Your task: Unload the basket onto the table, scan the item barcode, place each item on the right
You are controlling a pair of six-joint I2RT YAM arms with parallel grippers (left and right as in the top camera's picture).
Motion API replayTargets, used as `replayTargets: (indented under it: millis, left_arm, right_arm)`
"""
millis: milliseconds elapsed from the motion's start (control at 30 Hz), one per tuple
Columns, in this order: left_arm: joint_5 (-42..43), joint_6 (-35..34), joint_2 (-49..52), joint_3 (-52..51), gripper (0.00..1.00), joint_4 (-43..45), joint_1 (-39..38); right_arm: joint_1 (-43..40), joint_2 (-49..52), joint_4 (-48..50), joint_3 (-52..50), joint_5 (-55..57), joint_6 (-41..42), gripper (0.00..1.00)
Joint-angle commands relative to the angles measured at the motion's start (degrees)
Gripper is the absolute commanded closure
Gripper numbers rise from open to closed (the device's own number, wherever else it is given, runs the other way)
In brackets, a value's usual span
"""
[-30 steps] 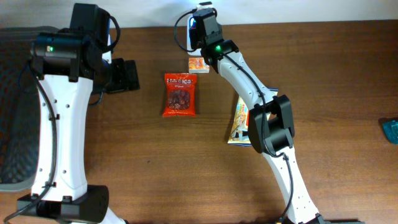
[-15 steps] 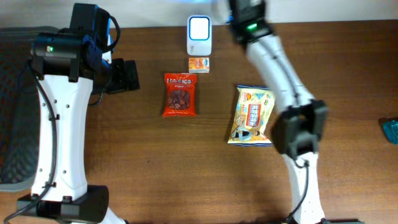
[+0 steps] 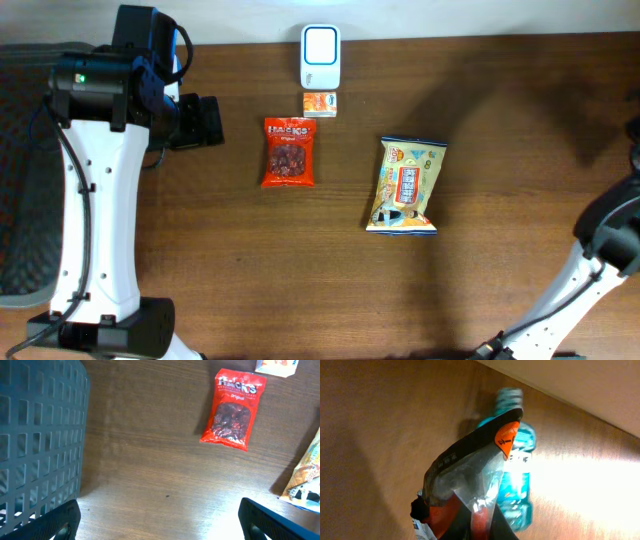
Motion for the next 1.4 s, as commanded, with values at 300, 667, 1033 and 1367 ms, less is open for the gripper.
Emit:
replayTargets:
  millis: [300, 667, 1033, 1367]
  left_arm:
    - [0.6, -0.4, -0.3, -0.1, 0.01, 0.1, 0.3]
    - [0.6, -0.4, -0.3, -0.1, 0.01, 0.1, 0.3]
    - [0.6, -0.4, -0.3, -0.1, 0.01, 0.1, 0.3]
    - [0.6, -0.4, -0.3, -0.1, 0.01, 0.1, 0.3]
  right_arm:
    - [-5.4, 0.1, 6.5, -4.5, -18.2, -4.0, 0.53]
    - [19.6, -7.0, 8.0, 0.7, -33.0, -15.1, 0.25]
    - [54.8, -0.6, 20.8, -0.5, -29.7, -60.0, 0.01]
    - [59.0, 8.5, 24.2, -0.5, -39.8, -64.1, 0.37]
